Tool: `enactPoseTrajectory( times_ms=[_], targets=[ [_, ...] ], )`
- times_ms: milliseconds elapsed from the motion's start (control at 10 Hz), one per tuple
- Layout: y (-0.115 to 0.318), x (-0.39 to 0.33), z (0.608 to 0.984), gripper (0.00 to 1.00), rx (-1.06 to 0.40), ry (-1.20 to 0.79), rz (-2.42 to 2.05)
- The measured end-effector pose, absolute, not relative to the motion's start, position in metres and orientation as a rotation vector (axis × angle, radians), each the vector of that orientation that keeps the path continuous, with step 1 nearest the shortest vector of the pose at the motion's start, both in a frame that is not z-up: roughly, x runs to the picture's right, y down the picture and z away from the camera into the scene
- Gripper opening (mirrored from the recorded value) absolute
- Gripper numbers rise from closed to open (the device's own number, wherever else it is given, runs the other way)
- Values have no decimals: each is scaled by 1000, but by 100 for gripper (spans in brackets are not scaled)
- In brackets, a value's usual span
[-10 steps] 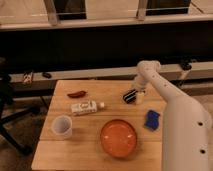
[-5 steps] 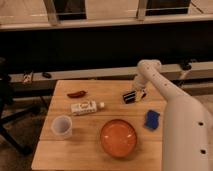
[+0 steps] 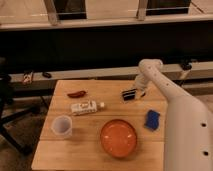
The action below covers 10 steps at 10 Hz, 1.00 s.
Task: Place the eraser on the white sponge
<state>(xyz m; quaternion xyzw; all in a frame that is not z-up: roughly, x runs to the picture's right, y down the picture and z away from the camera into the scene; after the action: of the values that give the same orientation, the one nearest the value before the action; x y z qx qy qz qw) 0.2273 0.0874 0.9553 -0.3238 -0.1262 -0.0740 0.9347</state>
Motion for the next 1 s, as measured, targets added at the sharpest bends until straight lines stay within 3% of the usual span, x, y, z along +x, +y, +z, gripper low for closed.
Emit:
enactPoseTrajectory(
  times_ms=[400,500,1000],
  targets=[
    [88,232,944,10,-662,-261,-158],
    [91,238,939,4,-661,-258,-152],
    [93,251,921,0,-652,-255,-128]
  ],
)
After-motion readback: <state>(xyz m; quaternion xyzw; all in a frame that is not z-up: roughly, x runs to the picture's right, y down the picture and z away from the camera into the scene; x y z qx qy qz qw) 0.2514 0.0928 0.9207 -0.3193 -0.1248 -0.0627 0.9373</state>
